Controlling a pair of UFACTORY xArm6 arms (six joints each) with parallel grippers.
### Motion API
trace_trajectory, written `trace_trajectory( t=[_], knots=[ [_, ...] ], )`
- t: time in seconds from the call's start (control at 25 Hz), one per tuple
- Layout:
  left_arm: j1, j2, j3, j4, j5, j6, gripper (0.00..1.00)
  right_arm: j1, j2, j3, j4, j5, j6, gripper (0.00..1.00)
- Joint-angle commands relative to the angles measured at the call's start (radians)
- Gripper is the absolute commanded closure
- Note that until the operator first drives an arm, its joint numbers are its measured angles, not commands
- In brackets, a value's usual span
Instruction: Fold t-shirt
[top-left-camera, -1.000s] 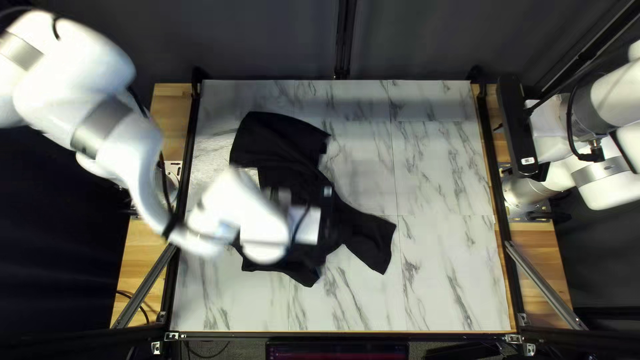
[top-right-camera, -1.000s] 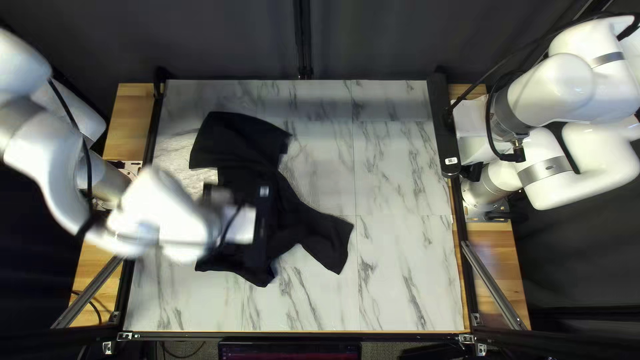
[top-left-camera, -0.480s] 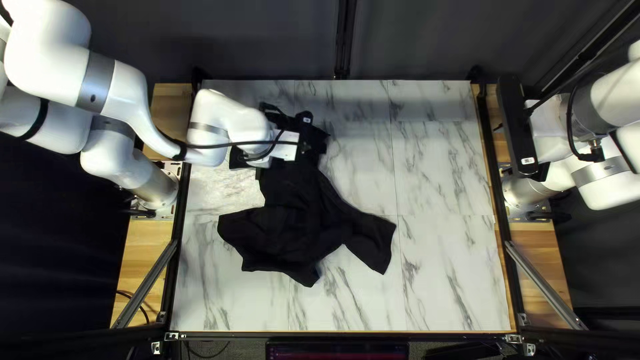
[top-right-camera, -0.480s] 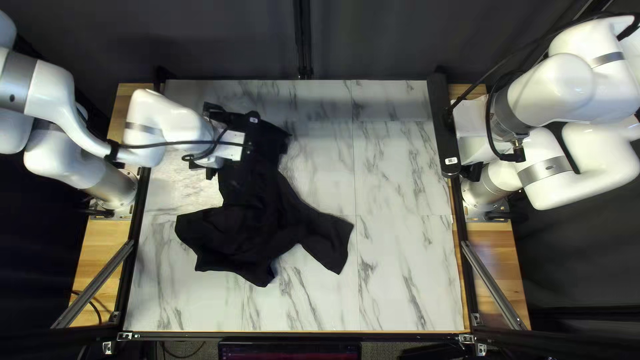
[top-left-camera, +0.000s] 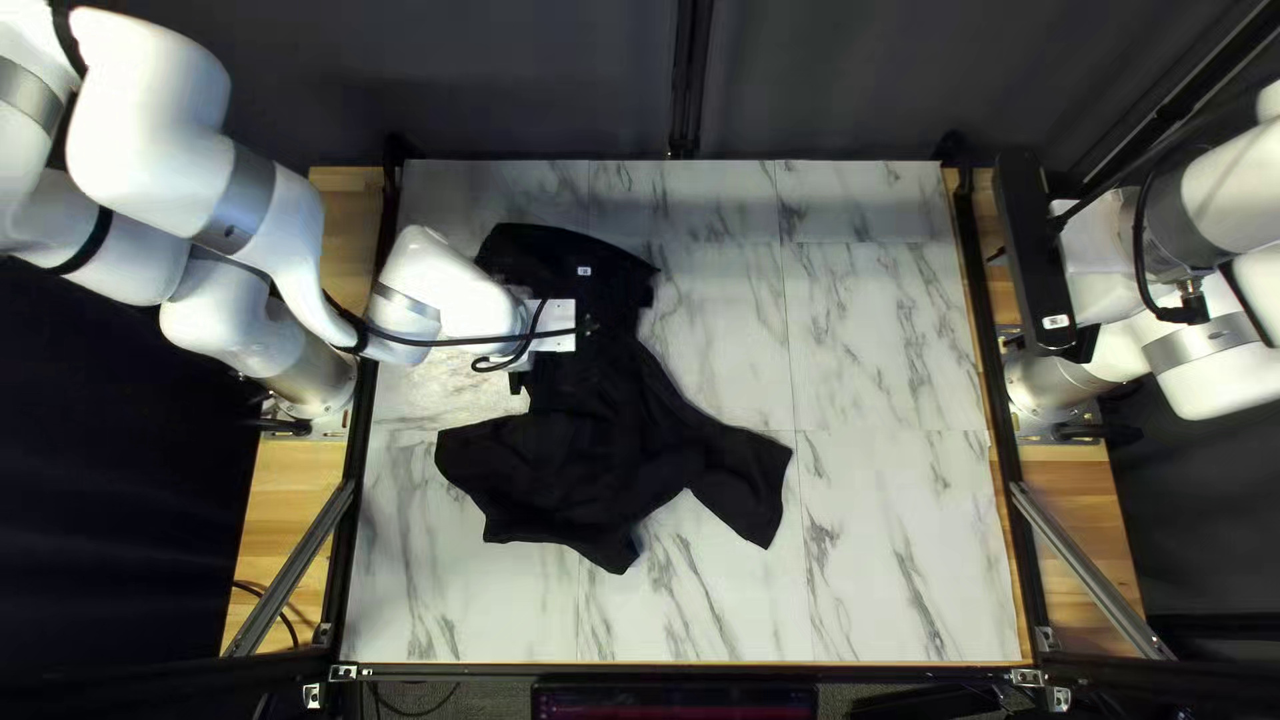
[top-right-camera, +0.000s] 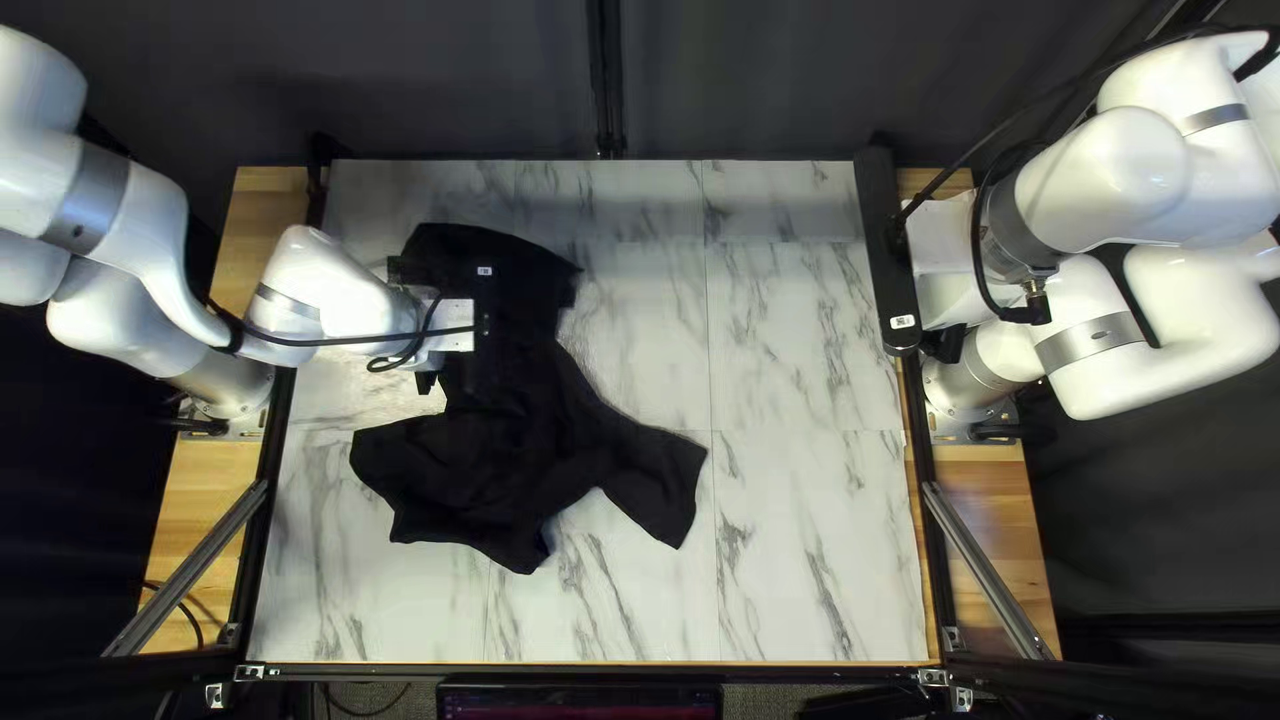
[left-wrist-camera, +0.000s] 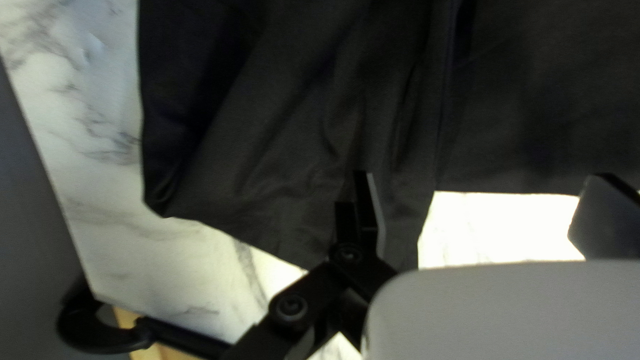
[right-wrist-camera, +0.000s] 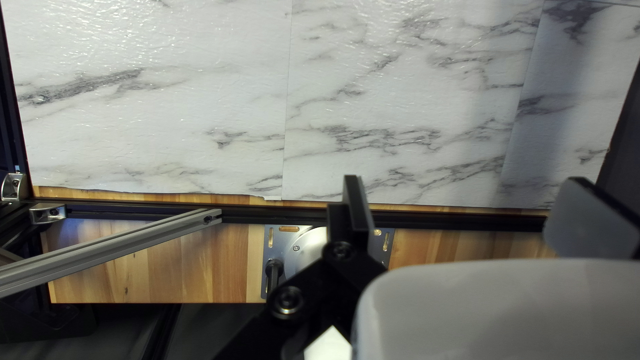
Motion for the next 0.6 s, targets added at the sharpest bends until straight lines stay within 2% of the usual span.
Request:
trace_trajectory(
  t=[0.04, 0.08, 0.12, 0.28, 0.48, 0.6],
  knots=[
    [0.033, 0.028, -0.017, 0.007, -0.023, 0.018, 0.3, 0.0, 0.0, 0.0, 0.0, 0.0, 0.0, 0.0],
    [0.037, 0.031, -0.019, 0.006, -0.024, 0.021, 0.52, 0.0, 0.0, 0.0, 0.0, 0.0, 0.0, 0.0],
    [0.048, 0.036, -0.023, 0.006, -0.028, 0.029, 0.91, 0.0, 0.0, 0.0, 0.0, 0.0, 0.0, 0.0],
    [0.058, 0.025, -0.031, -0.007, -0.012, 0.054, 0.99, 0.0, 0.0, 0.0, 0.0, 0.0, 0.0, 0.0],
    [0.057, 0.018, -0.061, -0.032, 0.03, 0.09, 1.0, 0.0, 0.0, 0.0, 0.0, 0.0, 0.0, 0.0],
    [0.026, -0.01, -0.092, -0.066, 0.1, 0.116, 1.0, 0.0, 0.0, 0.0, 0.0, 0.0, 0.0, 0.0]
  ],
)
